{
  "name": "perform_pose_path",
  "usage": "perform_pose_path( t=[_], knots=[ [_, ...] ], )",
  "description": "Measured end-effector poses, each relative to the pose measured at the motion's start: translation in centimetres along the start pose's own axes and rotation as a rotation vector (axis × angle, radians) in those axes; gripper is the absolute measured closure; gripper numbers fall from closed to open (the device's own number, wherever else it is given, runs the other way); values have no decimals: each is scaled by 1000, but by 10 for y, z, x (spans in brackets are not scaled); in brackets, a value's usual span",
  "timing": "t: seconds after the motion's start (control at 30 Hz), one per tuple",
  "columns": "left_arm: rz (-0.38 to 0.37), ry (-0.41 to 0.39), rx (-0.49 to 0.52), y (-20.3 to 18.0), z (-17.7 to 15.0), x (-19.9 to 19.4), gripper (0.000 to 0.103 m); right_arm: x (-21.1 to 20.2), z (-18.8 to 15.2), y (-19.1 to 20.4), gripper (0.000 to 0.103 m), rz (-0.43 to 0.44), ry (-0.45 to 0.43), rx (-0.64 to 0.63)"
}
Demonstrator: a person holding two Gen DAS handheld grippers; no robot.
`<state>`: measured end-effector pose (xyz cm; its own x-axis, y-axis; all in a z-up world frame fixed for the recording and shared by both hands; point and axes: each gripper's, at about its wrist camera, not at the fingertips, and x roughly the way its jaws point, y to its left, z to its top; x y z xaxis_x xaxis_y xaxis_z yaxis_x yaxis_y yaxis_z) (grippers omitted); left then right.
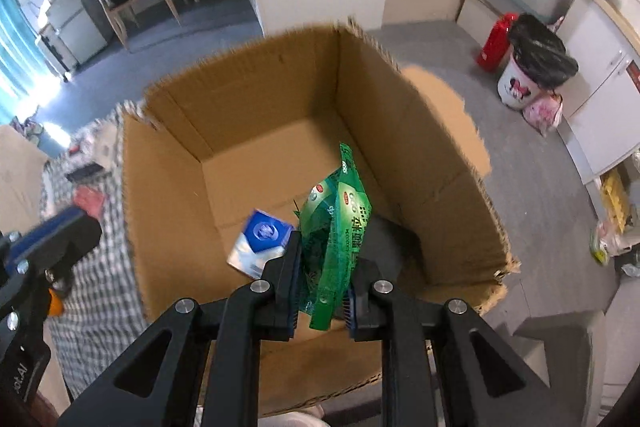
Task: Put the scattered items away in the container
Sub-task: 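Carry the green bag into the box and open the right gripper, then move both grippers back over the table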
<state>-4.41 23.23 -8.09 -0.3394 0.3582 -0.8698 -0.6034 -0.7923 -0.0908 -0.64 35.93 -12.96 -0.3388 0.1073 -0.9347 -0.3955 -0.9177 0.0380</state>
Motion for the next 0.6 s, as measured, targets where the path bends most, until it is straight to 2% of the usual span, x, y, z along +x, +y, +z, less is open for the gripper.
perform_pose_path(
  t=[0.03, 0.07, 0.1, 0.13, 0.17, 0.2, 0.23, 0.3, 0.47, 0.6],
  knots=[
    [9, 11, -2, 0, -1, 6, 81, 4, -1, -2, 84, 10, 14, -4],
    [26, 25, -11, 0, -1, 13, 68, 8, -2, -3, 69, 19, 35, -11],
    [48, 33, -24, 2, -2, 18, 44, 12, -3, -3, 42, 9, 55, -15],
    [84, 27, -39, 6, -4, 19, 26, 14, -4, -4, 33, -21, 64, -10],
    [126, 19, -59, 11, -6, 19, 17, 15, -5, -5, 24, -37, 59, -2],
    [147, 10, -78, 16, -6, 19, 4, 13, -5, -7, 22, -26, 51, 6],
    [150, 3, -99, 20, -6, 19, 0, 13, -4, -8, 21, -18, 53, 13],
    [135, 4, -122, 27, -5, 19, 0, 12, -1, -8, 20, -22, 64, 14],
    [190, 18, -118, 36, -3, 16, 0, -1, 8, -5, 20, 6, 42, 4],
    [224, 13, -164, 58, -11, 1, 0, -18, 15, 7, 20, 52, -3, -40]
  ],
)
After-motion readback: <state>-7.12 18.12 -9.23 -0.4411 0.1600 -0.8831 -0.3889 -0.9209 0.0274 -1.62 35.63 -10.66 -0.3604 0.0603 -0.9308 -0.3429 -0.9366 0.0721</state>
